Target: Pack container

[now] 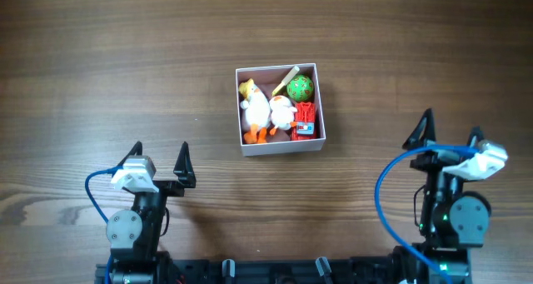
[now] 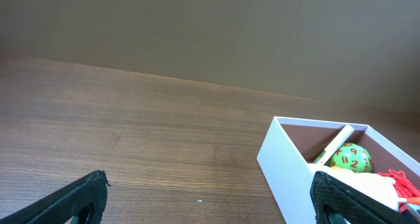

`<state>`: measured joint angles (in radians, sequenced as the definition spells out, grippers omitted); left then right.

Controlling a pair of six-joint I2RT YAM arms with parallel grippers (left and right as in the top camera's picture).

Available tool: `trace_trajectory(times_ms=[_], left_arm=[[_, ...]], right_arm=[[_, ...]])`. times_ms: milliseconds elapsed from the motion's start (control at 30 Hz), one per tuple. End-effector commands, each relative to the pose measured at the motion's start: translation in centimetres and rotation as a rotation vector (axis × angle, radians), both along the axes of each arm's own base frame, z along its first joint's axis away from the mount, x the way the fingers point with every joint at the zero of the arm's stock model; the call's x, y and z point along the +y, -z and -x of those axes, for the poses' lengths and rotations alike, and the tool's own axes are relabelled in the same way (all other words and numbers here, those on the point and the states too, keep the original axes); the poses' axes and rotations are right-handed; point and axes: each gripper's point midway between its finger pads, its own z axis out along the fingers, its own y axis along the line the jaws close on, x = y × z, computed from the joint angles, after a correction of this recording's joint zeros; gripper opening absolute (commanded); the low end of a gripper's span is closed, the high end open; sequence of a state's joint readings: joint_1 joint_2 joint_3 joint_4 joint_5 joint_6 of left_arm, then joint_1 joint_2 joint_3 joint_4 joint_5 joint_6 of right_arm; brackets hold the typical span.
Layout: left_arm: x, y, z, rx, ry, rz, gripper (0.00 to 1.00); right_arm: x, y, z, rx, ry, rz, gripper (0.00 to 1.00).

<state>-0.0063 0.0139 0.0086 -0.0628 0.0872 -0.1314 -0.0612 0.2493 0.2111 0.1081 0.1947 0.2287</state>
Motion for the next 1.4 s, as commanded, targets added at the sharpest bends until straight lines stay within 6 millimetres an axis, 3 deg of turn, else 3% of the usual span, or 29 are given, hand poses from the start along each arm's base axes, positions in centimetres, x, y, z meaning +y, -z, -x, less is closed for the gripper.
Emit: trace_trajectory(times_ms=[0, 400, 667, 1000, 1367], left_arm=[[0.2, 0.1, 0.0, 0.000, -0.008, -0.019, 1.00], [0.2, 0.1, 0.0, 0.000, -0.008, -0.019, 1.00], [0.2, 0.1, 0.0, 0.000, -0.008, -0.019, 1.00], [0.2, 0.1, 0.0, 0.000, -0.008, -0.019, 1.00], [0.2, 0.1, 0.0, 0.000, -0.008, -0.019, 1.00]], right_arm=[[1.6, 0.2, 0.3, -0.018, -0.093, 0.106, 1.00], [2.9, 0.1, 1.6, -0.104, -0.147, 0.191, 1.00], [4.7, 1.9, 1.1, -0.081, -0.257, 0.189, 1.00], [5.8, 6.9, 0.5, 0.072, -0.340, 0.146, 1.00], [5.6, 6.8, 0.5, 0.066, -0.331, 0.133, 1.00]])
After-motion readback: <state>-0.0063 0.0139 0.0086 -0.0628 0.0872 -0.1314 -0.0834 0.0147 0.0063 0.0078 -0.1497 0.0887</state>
